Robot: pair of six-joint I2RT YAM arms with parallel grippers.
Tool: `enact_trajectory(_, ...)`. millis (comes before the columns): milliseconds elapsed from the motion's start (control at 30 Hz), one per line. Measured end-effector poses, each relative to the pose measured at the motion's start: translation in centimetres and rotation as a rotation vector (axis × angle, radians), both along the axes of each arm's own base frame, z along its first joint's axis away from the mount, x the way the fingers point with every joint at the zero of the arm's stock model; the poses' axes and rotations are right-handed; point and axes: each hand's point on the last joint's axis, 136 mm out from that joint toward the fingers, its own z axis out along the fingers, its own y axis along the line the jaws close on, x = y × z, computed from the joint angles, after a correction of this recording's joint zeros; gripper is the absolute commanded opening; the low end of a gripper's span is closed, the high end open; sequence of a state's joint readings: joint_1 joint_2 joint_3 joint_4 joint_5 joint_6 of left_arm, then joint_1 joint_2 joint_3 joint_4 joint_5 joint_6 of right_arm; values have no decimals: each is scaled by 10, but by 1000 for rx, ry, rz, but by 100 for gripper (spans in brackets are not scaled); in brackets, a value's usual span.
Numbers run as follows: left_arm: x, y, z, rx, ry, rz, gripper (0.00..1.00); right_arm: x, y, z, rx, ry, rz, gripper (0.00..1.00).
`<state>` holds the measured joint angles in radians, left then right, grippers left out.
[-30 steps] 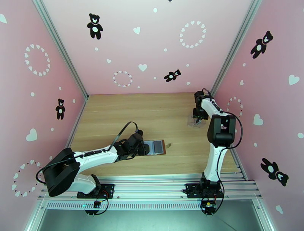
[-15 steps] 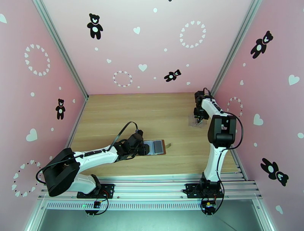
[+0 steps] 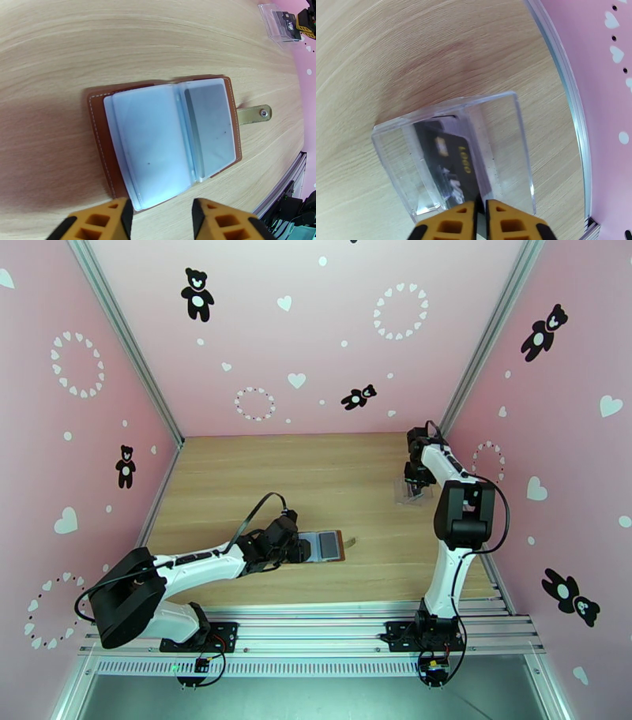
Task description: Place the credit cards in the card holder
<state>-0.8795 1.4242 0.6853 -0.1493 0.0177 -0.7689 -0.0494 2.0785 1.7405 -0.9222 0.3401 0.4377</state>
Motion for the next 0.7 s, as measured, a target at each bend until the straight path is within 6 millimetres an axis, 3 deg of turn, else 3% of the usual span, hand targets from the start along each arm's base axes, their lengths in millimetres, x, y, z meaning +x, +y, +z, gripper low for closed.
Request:
enact_trajectory(433, 0, 0, 0, -1, 1, 1, 46, 6, 13, -1, 85, -38, 24, 4)
enact_trajectory(700, 0, 0, 0, -1, 1, 1, 46, 7, 17, -2, 115, -42, 44, 14)
